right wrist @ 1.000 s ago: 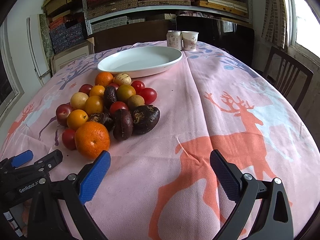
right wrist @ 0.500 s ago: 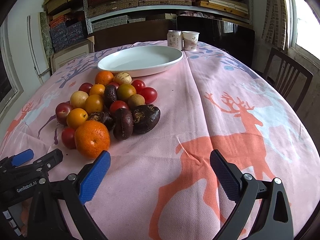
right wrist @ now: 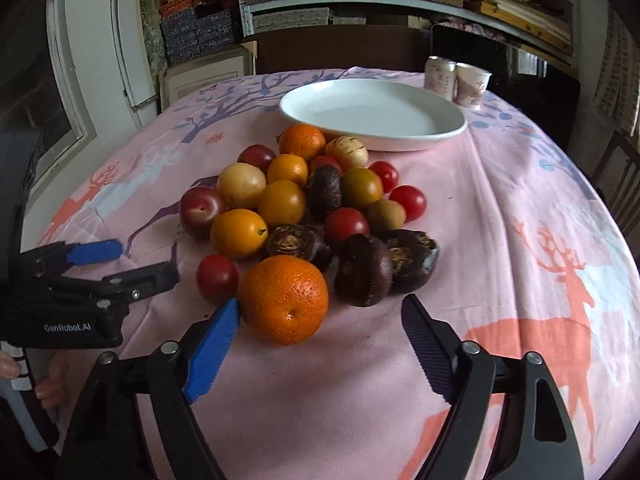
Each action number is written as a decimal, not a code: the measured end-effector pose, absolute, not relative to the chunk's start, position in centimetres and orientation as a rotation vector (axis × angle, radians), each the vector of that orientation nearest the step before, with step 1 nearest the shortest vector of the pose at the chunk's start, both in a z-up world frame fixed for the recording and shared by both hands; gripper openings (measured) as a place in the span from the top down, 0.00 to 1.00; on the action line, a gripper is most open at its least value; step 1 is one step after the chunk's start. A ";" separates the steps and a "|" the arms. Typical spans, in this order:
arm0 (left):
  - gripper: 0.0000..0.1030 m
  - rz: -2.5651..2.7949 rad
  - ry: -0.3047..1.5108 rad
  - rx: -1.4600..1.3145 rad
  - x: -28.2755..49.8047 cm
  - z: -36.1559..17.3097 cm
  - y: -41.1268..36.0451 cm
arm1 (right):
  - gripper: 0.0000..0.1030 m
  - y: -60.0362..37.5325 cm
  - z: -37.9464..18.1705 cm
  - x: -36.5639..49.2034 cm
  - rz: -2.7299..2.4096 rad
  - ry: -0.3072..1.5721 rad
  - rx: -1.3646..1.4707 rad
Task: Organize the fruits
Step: 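Grasp an orange with the right gripper while the left gripper grasps a red apple, then carry the orange and red apple onto the white plate and open both grippers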
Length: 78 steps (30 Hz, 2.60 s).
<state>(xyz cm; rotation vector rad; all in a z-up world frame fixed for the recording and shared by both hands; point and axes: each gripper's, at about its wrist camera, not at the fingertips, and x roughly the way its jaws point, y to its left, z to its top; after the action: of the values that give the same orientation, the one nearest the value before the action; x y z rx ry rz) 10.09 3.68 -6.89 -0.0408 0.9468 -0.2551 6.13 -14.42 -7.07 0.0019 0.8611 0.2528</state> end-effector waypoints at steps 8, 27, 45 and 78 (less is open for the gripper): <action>0.05 -0.402 0.942 0.010 13.5 -7.6 2.4 | 0.56 -13.8 -7.6 7.4 0.304 0.907 0.082; 0.27 -0.495 0.913 -0.104 15.4 -7.5 3.9 | 0.56 -17.7 -6.7 4.5 0.176 0.817 0.098; 0.63 -0.460 0.713 0.023 10.4 -2.8 4.8 | 0.56 -18.8 -5.4 3.8 0.120 0.767 0.104; 0.04 -0.428 0.666 -0.068 21.3 1.6 2.8 | 0.04 -22.0 -0.1 15.8 0.168 0.652 -0.076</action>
<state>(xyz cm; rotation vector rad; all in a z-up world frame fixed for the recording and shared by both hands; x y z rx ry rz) 21.30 2.83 1.62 -0.0680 0.6659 -0.4284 15.75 -22.03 -0.13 -0.0758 0.6520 0.1683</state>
